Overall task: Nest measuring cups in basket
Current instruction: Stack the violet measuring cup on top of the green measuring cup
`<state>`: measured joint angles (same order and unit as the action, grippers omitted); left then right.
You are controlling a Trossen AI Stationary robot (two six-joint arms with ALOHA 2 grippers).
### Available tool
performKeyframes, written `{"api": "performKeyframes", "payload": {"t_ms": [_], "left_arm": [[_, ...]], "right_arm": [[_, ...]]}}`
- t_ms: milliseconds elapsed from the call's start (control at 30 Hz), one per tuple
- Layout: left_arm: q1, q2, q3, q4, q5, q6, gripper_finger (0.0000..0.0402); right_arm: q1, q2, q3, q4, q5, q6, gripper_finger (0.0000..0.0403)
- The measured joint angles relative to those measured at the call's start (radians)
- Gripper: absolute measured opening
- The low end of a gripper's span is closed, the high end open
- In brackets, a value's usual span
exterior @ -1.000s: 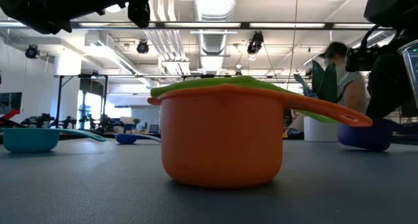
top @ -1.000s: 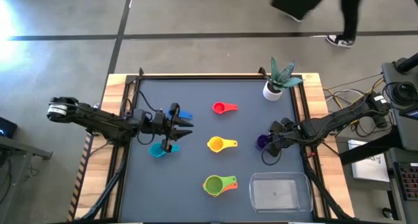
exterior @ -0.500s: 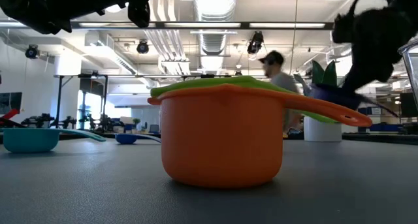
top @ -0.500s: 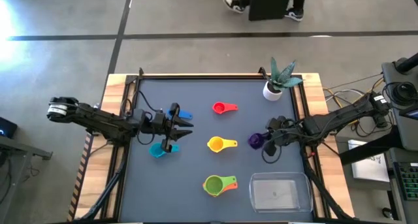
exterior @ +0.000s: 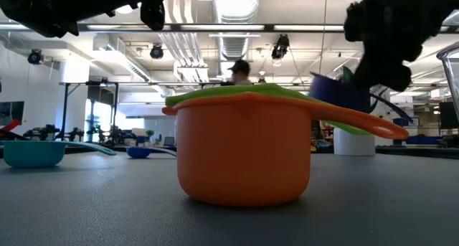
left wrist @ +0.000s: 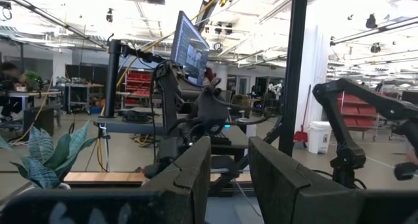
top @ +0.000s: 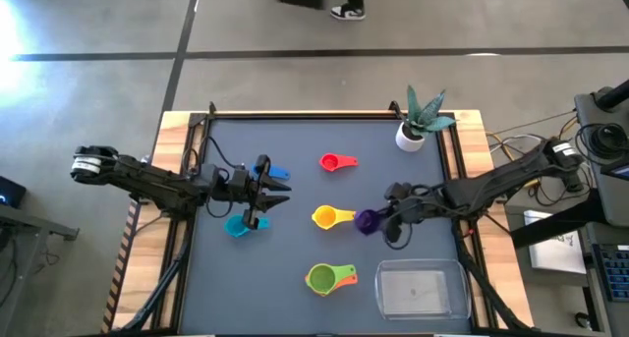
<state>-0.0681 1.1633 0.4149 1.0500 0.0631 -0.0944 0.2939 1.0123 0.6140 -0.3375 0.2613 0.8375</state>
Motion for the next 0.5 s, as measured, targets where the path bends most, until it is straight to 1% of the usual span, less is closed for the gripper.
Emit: {"api": "performKeyframes", "payload": {"t_ms": [167, 233, 333, 500], "left_arm": [[0.000, 0.000, 0.000, 0.000, 0.000, -0.001, 0.0086], [0.000, 0.000, 0.000, 0.000, 0.000, -0.001, 0.0086], [0.000, 0.000, 0.000, 0.000, 0.000, -0.001, 0.0086], [0.000, 0.000, 0.000, 0.000, -0.002, -0.011, 0.0086]], "right_arm": [[0.000, 0.076, 0.000, 0.239, -0.047, -0.001, 0.0009], [0.000, 0.110, 0.009, 0.304, -0.070, -0.001, 0.0009], [0.000, 0.174, 0.055, 0.330, -0.087, -0.010, 0.0009], [0.012, 0.309, 0.186, 0.337, -0.143, -0.042, 0.0009]]}}
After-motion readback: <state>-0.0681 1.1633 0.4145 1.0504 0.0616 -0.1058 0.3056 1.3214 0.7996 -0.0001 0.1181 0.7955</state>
